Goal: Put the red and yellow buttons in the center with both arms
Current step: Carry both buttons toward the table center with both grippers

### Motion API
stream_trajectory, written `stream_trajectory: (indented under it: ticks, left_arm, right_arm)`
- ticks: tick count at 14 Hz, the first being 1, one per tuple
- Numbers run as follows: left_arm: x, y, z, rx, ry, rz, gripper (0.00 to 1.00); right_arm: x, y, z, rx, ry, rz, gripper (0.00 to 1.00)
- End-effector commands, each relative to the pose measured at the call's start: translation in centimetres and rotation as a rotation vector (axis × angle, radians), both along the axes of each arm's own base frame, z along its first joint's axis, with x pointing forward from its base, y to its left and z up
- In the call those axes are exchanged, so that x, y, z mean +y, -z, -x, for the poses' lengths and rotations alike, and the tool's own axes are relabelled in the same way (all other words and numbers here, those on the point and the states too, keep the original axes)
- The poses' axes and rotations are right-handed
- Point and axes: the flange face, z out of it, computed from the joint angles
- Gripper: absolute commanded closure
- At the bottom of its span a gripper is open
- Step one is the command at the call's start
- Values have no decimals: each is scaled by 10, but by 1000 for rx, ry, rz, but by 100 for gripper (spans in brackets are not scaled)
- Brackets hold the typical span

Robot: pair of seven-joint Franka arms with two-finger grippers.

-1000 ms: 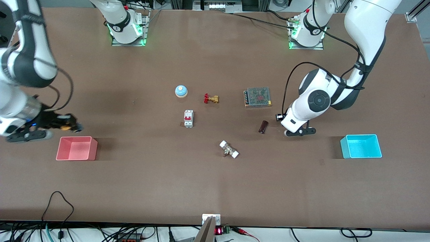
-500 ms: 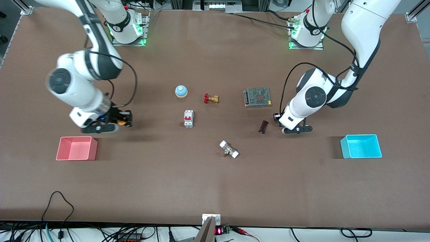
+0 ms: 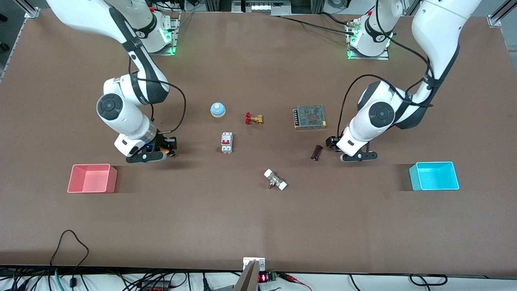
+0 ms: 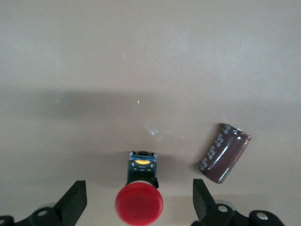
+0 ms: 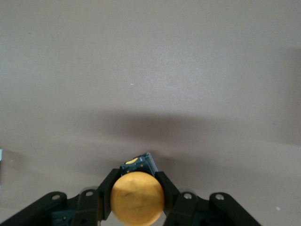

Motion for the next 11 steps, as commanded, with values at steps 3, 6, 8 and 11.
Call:
stream_trajectory:
  ticks: [3,6,8,11]
  left_arm:
    - [38,-108,-33,11,226,-111,0]
    - [54,-185,-55,58,276,-140,0]
    - [65,-232,-62,71,307,-142,0]
    - [89,-282,-64,82,273,-127,0]
  right_arm:
    - [11,23,0,-28,-9,-2,77]
    - [10,24,0,-26,-6,-3,75]
    - [10,27,0,-21,-5,-2,62]
    - [10,28,0,-20,-5,-2,51]
